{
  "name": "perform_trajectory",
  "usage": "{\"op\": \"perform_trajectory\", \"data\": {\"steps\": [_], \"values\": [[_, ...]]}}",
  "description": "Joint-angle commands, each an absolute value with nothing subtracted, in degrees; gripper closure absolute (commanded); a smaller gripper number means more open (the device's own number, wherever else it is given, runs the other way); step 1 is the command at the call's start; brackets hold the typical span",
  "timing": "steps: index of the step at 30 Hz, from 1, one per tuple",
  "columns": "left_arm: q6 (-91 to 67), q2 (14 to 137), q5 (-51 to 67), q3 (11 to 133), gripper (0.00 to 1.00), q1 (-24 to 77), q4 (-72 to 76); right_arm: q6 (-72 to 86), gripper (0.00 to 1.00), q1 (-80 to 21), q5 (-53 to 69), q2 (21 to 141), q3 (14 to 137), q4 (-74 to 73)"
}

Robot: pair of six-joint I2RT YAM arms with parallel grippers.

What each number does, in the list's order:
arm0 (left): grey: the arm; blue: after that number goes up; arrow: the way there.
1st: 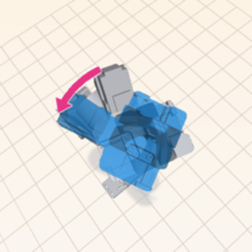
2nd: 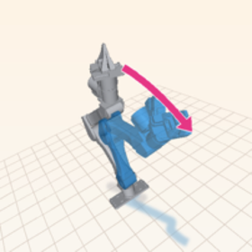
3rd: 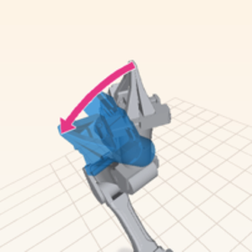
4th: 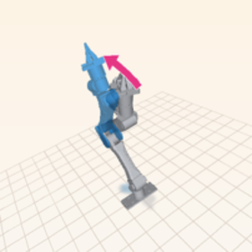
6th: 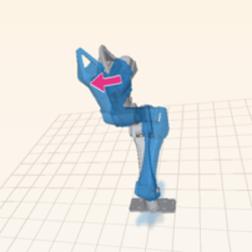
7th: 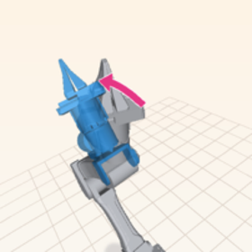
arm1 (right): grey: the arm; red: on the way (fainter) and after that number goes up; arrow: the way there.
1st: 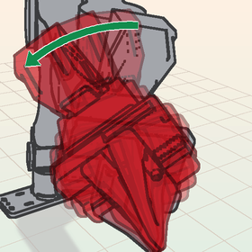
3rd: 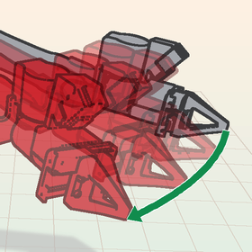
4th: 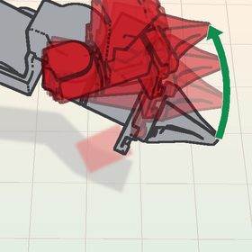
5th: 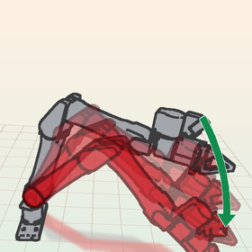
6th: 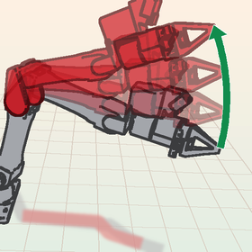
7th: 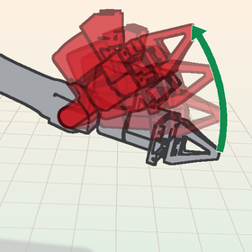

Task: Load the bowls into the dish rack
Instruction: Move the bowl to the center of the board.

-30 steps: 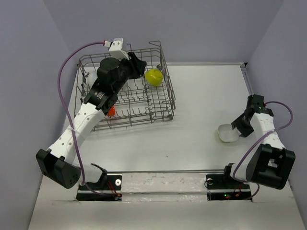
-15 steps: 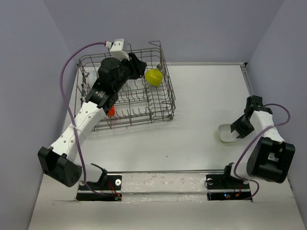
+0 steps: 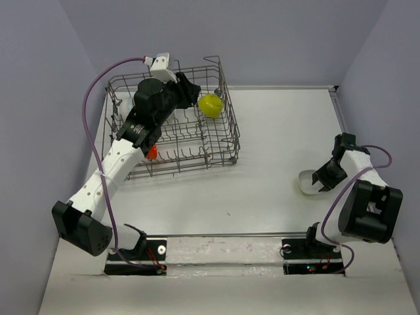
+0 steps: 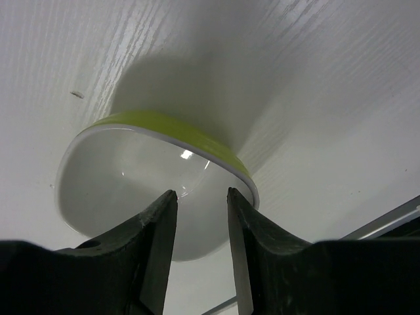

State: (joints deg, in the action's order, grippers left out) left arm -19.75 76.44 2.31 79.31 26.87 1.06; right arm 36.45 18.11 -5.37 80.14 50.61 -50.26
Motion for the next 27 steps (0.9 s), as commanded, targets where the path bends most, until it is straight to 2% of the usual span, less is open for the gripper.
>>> {"op": "perform_trajectory", "data": {"steps": [1,9,18,27], "values": [[-19.51,76.11,2.64,79.54,0.51,26.54,4.66,36.30,0.58,18.63,-3.69,80.59,49.92,-48.78],[-19.69,76.29,3.34,79.63,0.51,26.54,4.83,36.30,0.59,18.63,-2.90,82.00,49.31,-47.02],[-19.95,76.46,3.52,79.54,0.51,26.54,4.66,36.12,0.75,18.63,-1.58,83.67,47.99,-44.30],[-19.95,76.99,3.87,80.07,0.51,26.54,4.48,35.68,0.75,18.63,-0.97,82.97,50.18,-44.03]]}}
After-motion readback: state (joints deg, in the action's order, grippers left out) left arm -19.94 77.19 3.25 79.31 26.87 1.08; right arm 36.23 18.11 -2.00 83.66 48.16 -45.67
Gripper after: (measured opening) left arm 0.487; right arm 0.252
